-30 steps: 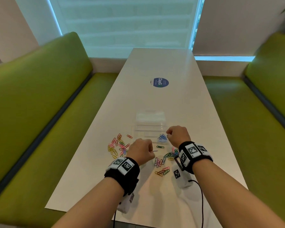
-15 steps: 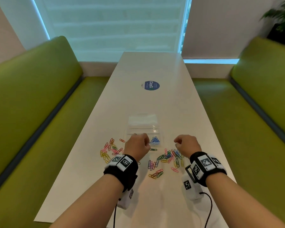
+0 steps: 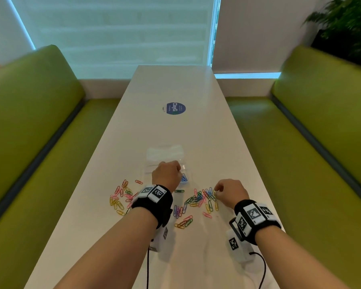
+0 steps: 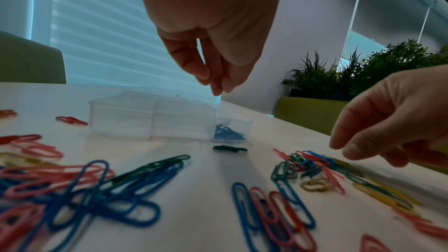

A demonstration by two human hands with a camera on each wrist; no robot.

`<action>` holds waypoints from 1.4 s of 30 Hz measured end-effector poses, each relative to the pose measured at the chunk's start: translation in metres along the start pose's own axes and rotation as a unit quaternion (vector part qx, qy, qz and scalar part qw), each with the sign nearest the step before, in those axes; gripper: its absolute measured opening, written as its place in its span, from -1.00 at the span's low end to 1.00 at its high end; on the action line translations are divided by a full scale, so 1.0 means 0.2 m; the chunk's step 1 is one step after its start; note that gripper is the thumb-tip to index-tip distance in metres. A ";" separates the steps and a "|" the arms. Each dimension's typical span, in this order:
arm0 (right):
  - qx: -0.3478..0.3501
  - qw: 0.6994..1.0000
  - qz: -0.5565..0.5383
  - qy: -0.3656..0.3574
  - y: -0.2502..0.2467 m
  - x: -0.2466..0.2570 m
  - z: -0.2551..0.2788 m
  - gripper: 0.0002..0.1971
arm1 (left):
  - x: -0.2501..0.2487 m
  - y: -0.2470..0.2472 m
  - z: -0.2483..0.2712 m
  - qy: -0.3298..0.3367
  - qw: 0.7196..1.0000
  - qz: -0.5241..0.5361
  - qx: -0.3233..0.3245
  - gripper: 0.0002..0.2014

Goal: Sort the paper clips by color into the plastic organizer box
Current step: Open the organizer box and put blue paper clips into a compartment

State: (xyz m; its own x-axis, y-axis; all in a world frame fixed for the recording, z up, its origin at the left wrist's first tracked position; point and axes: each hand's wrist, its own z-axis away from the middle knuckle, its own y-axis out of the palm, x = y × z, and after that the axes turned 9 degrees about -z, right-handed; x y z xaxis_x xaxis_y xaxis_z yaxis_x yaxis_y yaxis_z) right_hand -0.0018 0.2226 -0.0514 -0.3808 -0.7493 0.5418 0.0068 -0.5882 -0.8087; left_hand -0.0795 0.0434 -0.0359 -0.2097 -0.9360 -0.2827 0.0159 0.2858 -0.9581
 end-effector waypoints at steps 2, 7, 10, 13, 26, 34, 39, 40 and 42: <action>0.004 1.000 0.008 0.002 0.01 0.01 0.00 -0.81 | 0.00 0.01 0.01 0.006 1.000 0.001 0.001 -0.74; -0.016 1.000 0.006 0.016 0.02 0.04 -0.03 -0.78 | -0.02 0.03 0.05 0.028 1.000 0.001 -0.002 -0.76; -0.010 0.999 0.009 0.030 0.02 0.05 -0.05 -0.76 | -0.04 0.04 0.07 0.044 0.999 0.000 0.002 -0.76; 0.004 0.999 0.007 0.047 0.03 0.06 -0.08 -0.75 | -0.07 0.05 0.10 0.061 0.998 0.005 0.006 -0.76; 0.051 0.992 -0.042 0.104 0.03 0.08 -0.13 -0.73 | -0.17 0.13 0.12 0.118 0.988 -0.022 0.100 -0.76; -0.002 0.986 -0.151 0.069 -0.05 0.06 -0.09 -0.77 | -0.20 0.15 0.08 0.128 0.983 -0.047 0.120 -0.73; -0.022 0.982 -0.180 0.059 -0.12 0.04 -0.08 -0.85 | -0.26 0.16 0.04 0.154 0.973 -0.069 0.157 -0.73; -0.021 0.981 -0.183 0.059 -0.13 0.04 -0.08 -0.84 | -0.26 0.17 0.03 0.161 0.970 -0.077 0.166 -0.73; -0.018 0.981 -0.184 0.059 -0.14 0.03 -0.08 -0.82 | -0.27 0.18 0.02 0.176 0.963 -0.096 0.180 -0.73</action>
State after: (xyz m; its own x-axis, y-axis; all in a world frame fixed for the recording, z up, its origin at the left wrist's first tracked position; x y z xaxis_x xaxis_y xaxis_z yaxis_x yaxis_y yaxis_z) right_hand -0.0187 0.2387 -0.0290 -0.4556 -0.4464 0.7702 -0.1832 -0.7996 -0.5719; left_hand -0.0644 0.1035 -0.0547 -0.5605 -0.8182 -0.1276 0.2684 -0.0337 -0.9627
